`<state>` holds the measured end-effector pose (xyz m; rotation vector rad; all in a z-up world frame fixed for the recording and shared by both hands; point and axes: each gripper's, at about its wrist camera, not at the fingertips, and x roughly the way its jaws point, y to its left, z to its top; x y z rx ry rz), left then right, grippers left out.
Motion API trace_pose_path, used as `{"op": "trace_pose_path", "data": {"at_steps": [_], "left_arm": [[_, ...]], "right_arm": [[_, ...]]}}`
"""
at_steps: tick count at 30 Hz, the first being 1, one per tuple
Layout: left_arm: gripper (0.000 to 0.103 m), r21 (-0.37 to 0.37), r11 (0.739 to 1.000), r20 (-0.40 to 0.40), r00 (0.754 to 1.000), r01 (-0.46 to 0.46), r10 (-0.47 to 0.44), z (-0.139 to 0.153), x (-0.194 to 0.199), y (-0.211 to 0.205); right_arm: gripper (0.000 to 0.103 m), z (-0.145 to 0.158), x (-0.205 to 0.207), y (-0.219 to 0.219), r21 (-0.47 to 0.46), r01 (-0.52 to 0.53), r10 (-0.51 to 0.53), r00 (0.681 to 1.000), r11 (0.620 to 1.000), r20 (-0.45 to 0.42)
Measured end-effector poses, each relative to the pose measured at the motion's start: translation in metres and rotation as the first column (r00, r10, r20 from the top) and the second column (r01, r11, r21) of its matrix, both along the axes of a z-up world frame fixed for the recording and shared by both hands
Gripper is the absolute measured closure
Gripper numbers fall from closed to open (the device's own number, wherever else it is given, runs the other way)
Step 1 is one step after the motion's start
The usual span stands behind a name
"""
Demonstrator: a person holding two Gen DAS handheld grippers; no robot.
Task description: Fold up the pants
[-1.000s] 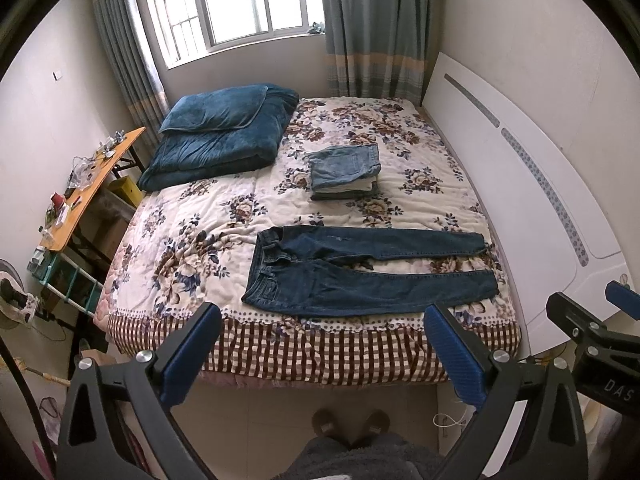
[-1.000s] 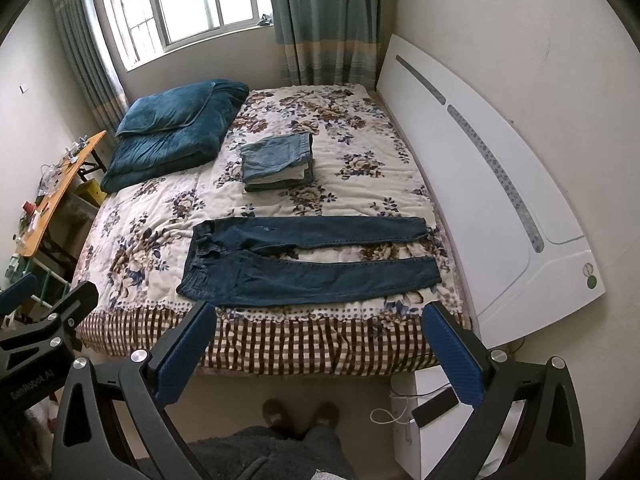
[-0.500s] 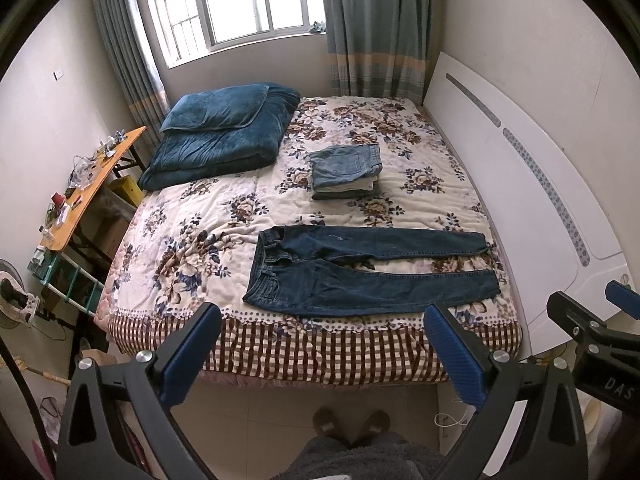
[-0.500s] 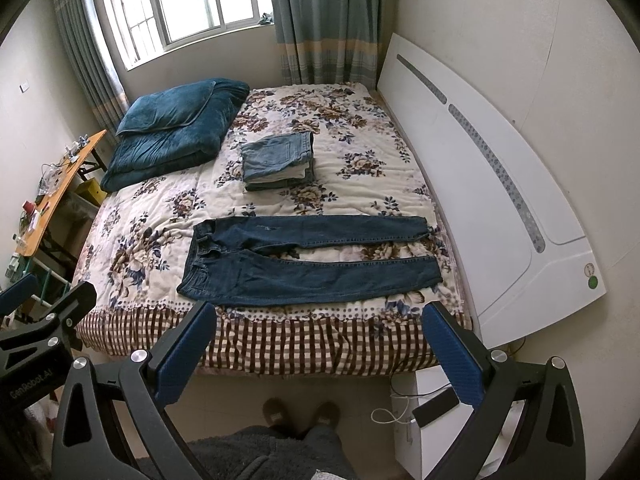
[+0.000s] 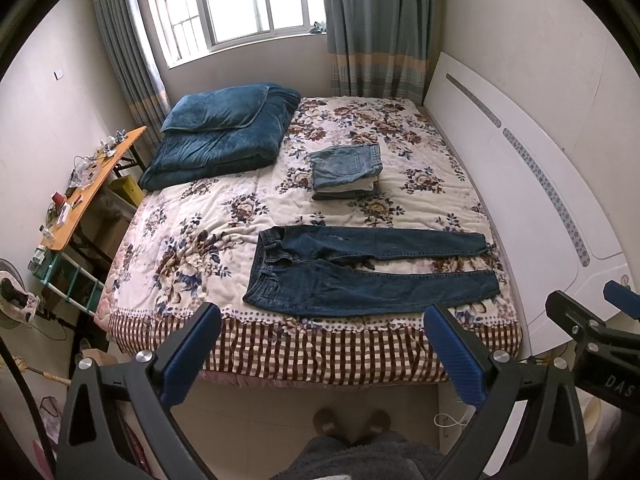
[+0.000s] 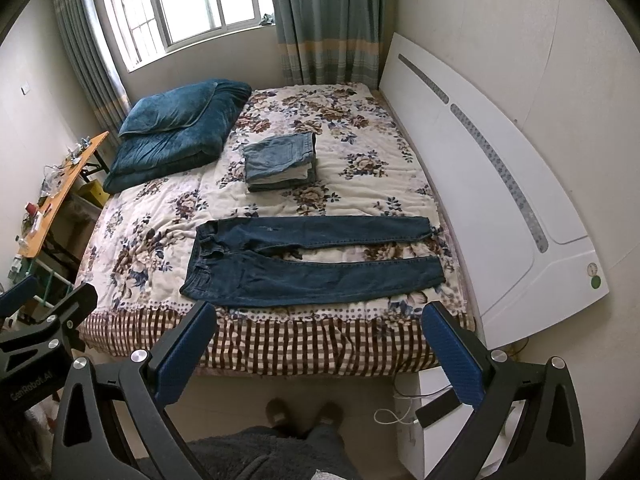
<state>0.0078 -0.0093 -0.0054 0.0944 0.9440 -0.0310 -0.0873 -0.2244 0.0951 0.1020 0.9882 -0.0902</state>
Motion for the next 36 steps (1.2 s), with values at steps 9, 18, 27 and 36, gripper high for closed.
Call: {"op": "trace_pose_path", "data": {"at_steps": [9, 18, 27, 36], "left_arm": [[0.0, -0.011, 0.998, -0.01, 0.998, -0.059, 0.059, -0.022, 0.015, 0.01], [0.0, 0.053, 0.984, -0.051, 0.984, -0.168, 0.171, -0.085, 0.081, 0.015], [0.0, 0.099, 0.987, -0.158, 0.977, -0.13, 0.144, -0.165, 0.193, 0.033], [0.0, 0.094, 0.994, -0.278, 0.957, -0.053, 0.077, -0.256, 0.333, 0.061]], "right_arm": [[0.0, -0.031, 0.018, -0.008, 0.08, -0.002, 0.006, 0.999, 0.997, -0.05], [0.0, -0.111, 0.095, -0.026, 0.118, 0.012, 0.006, 0.988, 0.993, -0.151], [0.0, -0.204, 0.215, -0.017, 0.104, 0.094, -0.063, 0.961, 0.99, -0.268], [0.0, -0.307, 0.354, 0.012, 0.108, 0.172, -0.122, 0.921, 0.979, -0.37]]}}
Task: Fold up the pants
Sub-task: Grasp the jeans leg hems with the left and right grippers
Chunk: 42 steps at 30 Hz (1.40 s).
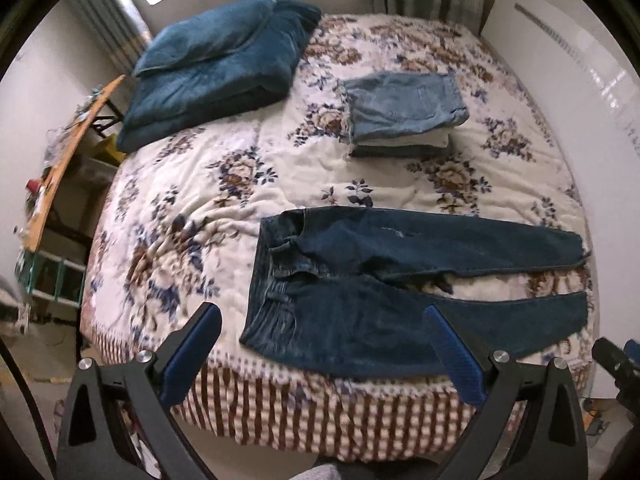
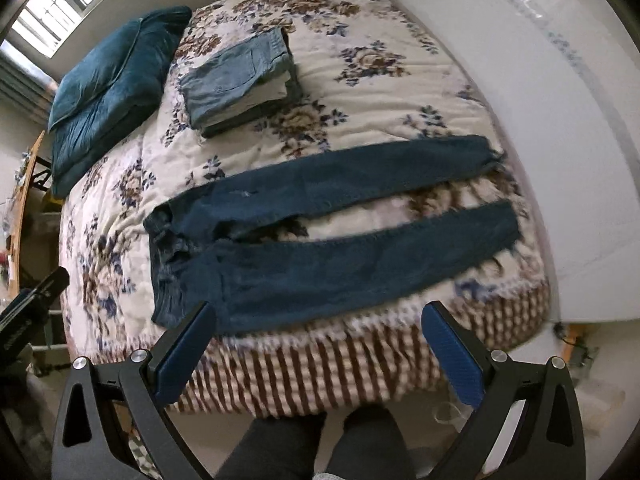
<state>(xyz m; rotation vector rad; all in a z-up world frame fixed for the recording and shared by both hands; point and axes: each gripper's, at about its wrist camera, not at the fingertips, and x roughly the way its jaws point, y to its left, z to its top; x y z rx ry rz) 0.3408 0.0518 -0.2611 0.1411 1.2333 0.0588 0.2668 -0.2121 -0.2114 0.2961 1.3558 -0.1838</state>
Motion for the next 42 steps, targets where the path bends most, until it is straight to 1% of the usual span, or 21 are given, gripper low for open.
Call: {"op": "trace_pose_path", "data": {"at_steps": [4, 8, 11, 12, 14, 15, 17, 18, 20, 21, 24, 26, 27, 29, 30, 33, 35, 37, 39, 41, 42], "left_arm": [[0.0, 0.053, 0.996, -0.031, 0.997, 0.077, -0.076, -0.055, 0.061, 0.005], [0.003, 0.098, 0.978, -0.093, 0.98, 0.183, -0.174, -0.122, 0.122, 0.004], [0.007, 0.102, 0.958, -0.148, 0.956, 0.269, -0.253, -0.174, 0.164, -0.004], [0.011, 0.109, 0.948, -0.168, 0.946, 0.298, -0.278, -0.192, 0.177, -0.008], [0.018, 0.087, 0.92, -0.229, 0.906, 0.383, -0.355, -0.23, 0.201, -0.022], [0.021, 0.079, 0.901, -0.262, 0.881, 0.426, -0.393, -0.248, 0.21, -0.029], [0.021, 0.061, 0.839, -0.337, 0.803, 0.54, -0.492, -0.285, 0.224, -0.047], [0.021, 0.066, 0.814, -0.359, 0.775, 0.577, -0.52, -0.297, 0.23, -0.054], [0.021, 0.048, 0.74, -0.415, 0.687, 0.671, -0.596, -0.324, 0.234, -0.073], [0.021, 0.036, 0.712, -0.435, 0.652, 0.702, -0.621, -0.333, 0.235, -0.079], [0.021, -0.025, 0.61, -0.511, 0.514, 0.792, -0.688, -0.363, 0.229, -0.098], [0.021, -0.063, 0.573, -0.559, 0.447, 0.817, -0.698, -0.378, 0.224, -0.105], [0.021, -0.066, 0.562, -0.574, 0.429, 0.825, -0.697, -0.385, 0.222, -0.109], [0.026, -0.068, 0.561, -0.584, 0.423, 0.825, -0.693, -0.389, 0.222, -0.113], [0.039, -0.086, 0.567, -0.587, 0.419, 0.819, -0.693, -0.388, 0.222, -0.114], [0.063, -0.105, 0.577, -0.594, 0.414, 0.81, -0.689, -0.378, 0.218, -0.12], [0.071, -0.081, 0.575, -0.598, 0.422, 0.814, -0.682, -0.372, 0.214, -0.125], [0.079, -0.05, 0.557, -0.6, 0.421, 0.829, -0.681, -0.366, 0.205, -0.131], [0.086, -0.03, 0.567, -0.598, 0.439, 0.823, -0.67, -0.363, 0.201, -0.136], [0.091, -0.018, 0.598, -0.575, 0.481, 0.801, -0.662, -0.353, 0.202, -0.136], [0.093, -0.02, 0.609, -0.563, 0.495, 0.793, -0.662, -0.348, 0.202, -0.134]], "right_arm": [[0.0, -0.059, 0.066, 0.018, -0.034, -0.052, 0.05, 0.998, 0.998, -0.037], [0.0, -0.13, 0.147, 0.037, -0.031, -0.199, 0.195, 0.976, 0.98, -0.095], [0.0, -0.189, 0.205, 0.054, -0.053, -0.359, 0.347, 0.925, 0.932, -0.154], [0.0, -0.214, 0.226, 0.06, -0.056, -0.42, 0.404, 0.896, 0.906, -0.182], [0.0, -0.259, 0.262, 0.067, -0.039, -0.514, 0.492, 0.838, 0.857, -0.236], [0.0, -0.275, 0.273, 0.067, -0.026, -0.54, 0.516, 0.816, 0.841, -0.262], [0.0, -0.316, 0.302, 0.069, -0.018, -0.611, 0.575, 0.754, 0.791, -0.318], [0.0, -0.327, 0.307, 0.067, -0.014, -0.631, 0.59, 0.734, 0.776, -0.336], [0.0, -0.356, 0.325, 0.064, 0.011, -0.676, 0.629, 0.68, 0.737, -0.376], [0.0, -0.366, 0.33, 0.064, 0.022, -0.695, 0.647, 0.656, 0.718, -0.389], [0.0, -0.391, 0.341, 0.06, 0.038, -0.752, 0.686, 0.579, 0.658, -0.441], [0.0, -0.4, 0.344, 0.053, 0.053, -0.789, 0.718, 0.526, 0.612, -0.457], [0.0, -0.403, 0.344, 0.05, 0.068, -0.797, 0.728, 0.509, 0.601, -0.46], [0.0, -0.411, 0.341, 0.037, 0.06, -0.814, 0.727, 0.48, 0.578, -0.491], [0.0, -0.415, 0.339, 0.029, 0.048, -0.824, 0.721, 0.465, 0.565, -0.514], [0.0, -0.427, 0.332, 0.005, 0.053, -0.856, 0.712, 0.391, 0.514, -0.582], [0.0, -0.436, 0.329, -0.01, 0.068, -0.868, 0.704, 0.351, 0.492, -0.617], [0.0, -0.447, 0.328, -0.019, 0.084, -0.872, 0.692, 0.32, 0.482, -0.647], [0.002, -0.459, 0.326, -0.024, 0.112, -0.877, 0.697, 0.287, 0.467, -0.658], [0.029, -0.472, 0.317, -0.022, 0.168, -0.869, 0.718, 0.261, 0.466, -0.645], [0.055, -0.473, 0.312, -0.021, 0.198, -0.854, 0.73, 0.265, 0.481, -0.63]]}}
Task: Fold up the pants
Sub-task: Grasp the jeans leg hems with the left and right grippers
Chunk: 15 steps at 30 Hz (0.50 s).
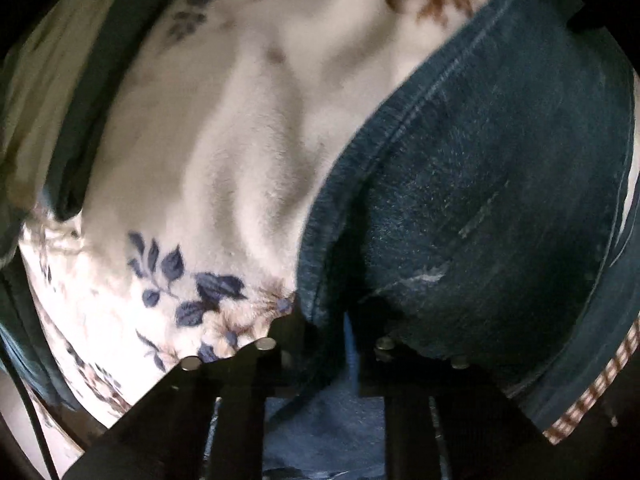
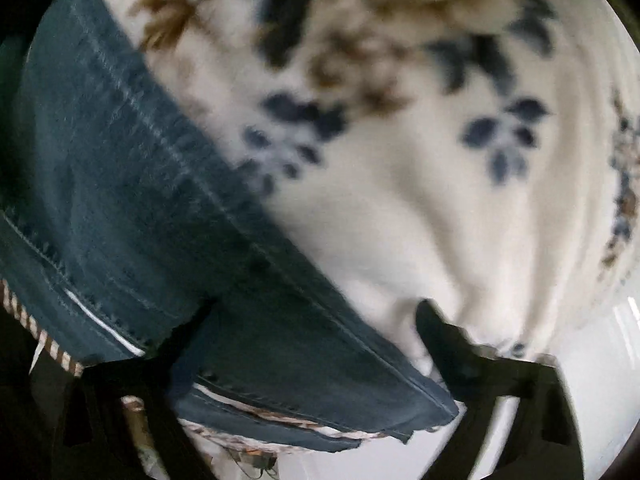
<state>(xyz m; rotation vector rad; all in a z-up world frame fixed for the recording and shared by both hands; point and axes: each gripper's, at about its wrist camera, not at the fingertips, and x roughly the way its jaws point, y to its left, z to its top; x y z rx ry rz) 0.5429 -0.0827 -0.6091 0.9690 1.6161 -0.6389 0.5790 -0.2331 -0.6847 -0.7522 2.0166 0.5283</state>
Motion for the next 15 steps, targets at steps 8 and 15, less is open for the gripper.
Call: {"op": "trace_pose_path", "data": {"at_steps": [8, 15], "left_arm": [[0.095, -0.146, 0.975, 0.116, 0.976, -0.169, 0.186, 0.085, -0.026, 0.042], [0.095, -0.24, 0.9, 0.162, 0.899, -0.365, 0.407, 0.158, -0.109, 0.055]], "right_arm": [[0.092, 0.046, -0.045, -0.015, 0.015, 0.107, -0.108, 0.965, 0.994, 0.239], [0.093, 0.125, -0.105, -0.059, 0.122, 0.307, -0.33, 0.871, 0.944, 0.364]]}}
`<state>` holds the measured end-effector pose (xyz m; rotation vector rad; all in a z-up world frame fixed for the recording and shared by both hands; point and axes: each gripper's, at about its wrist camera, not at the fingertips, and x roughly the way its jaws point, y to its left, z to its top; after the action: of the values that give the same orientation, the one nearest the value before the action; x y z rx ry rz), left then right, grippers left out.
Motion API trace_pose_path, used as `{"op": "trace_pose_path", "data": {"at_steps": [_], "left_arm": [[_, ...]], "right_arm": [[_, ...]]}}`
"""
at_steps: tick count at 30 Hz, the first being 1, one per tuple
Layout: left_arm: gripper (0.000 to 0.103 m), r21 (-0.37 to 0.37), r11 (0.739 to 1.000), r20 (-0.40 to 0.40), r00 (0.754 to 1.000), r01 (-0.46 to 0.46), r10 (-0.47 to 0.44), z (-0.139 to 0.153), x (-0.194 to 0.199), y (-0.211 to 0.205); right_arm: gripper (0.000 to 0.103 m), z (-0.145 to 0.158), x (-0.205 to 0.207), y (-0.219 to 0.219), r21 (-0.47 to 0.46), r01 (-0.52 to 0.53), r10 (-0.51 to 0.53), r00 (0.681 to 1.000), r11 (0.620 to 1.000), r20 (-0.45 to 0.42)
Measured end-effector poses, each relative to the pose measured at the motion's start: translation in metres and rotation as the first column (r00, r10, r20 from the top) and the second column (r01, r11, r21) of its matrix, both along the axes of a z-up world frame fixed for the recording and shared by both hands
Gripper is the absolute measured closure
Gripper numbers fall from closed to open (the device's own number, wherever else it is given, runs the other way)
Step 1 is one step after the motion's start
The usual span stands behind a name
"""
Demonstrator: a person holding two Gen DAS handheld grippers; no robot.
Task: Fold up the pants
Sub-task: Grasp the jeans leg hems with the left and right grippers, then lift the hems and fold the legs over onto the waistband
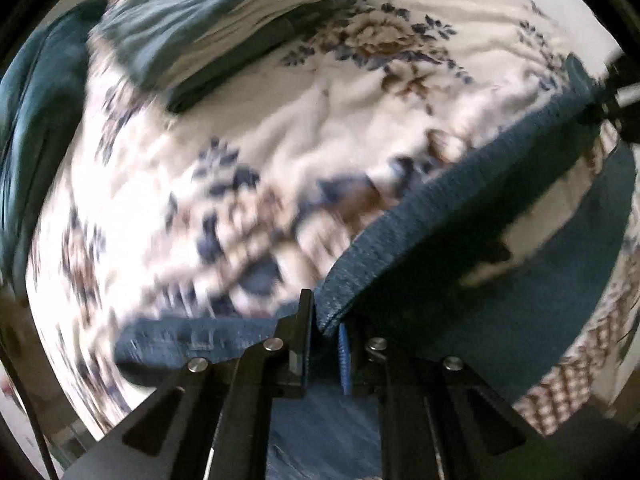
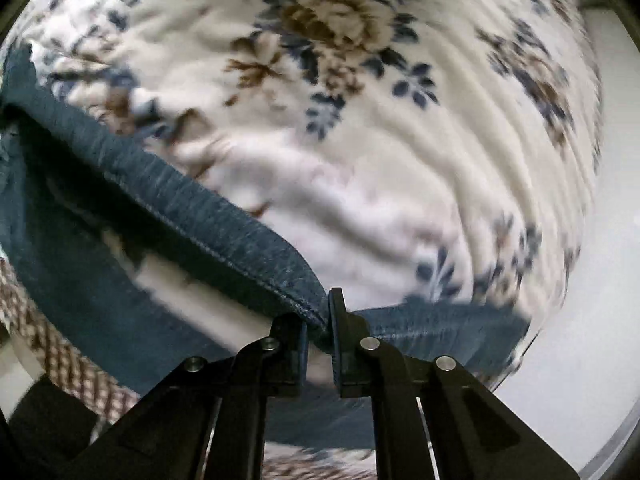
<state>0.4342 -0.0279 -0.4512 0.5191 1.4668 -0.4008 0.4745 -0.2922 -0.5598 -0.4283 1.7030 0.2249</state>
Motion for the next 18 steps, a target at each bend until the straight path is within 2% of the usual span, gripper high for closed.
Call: {"op": "trace_pose_path", "data": {"at_steps": [2, 4, 7, 9, 11, 14, 18], "left_arm": [[0.095, -0.002, 0.998, 0.004, 0.998, -0.062, 0.062, 0.002, -0.034, -0.001], [0.095, -0.012, 0.991, -0.019, 0.991, -0.13, 0.13, -0.021, -0.057, 0.009], [0.095, 0.002, 0.98, -0.069, 0.978, -0.198, 0.197, -0.033, -0.103, 0.02], [0.095, 0.013, 0.965, -0.125, 0.958, -0.261, 0.26, -0.053, -0.124, 0.026], [0.095, 0.035, 0.943, -0.185, 0.925, -0.332, 0.332, -0.081, -0.148, 0.033], [0.095, 0.054, 0.91, -0.234, 0.881, -0.411, 0.412, -0.113, -0.161, 0.042], [0.093, 0.051, 0.888, -0.221, 0.862, -0.457, 0.456, -0.119, -0.157, 0.044]], "right_arm": [[0.093, 0.015, -0.024, 0.006, 0.019, 0.035, -0.035, 0.999, 0.999, 0.007], [0.093, 0.024, -0.065, 0.016, 0.027, 0.064, -0.064, 0.998, 0.998, 0.001], [0.093, 0.031, -0.133, 0.03, 0.045, 0.147, -0.146, 0.988, 0.988, -0.041], [0.093, 0.016, -0.167, 0.038, 0.045, 0.189, -0.185, 0.979, 0.981, -0.083], [0.093, -0.009, -0.195, 0.041, 0.042, 0.238, -0.231, 0.965, 0.97, -0.126], [0.092, -0.034, -0.212, 0.039, 0.036, 0.29, -0.283, 0.95, 0.956, -0.131], [0.091, -0.047, -0.213, 0.032, 0.035, 0.382, -0.375, 0.918, 0.923, -0.132]]}}
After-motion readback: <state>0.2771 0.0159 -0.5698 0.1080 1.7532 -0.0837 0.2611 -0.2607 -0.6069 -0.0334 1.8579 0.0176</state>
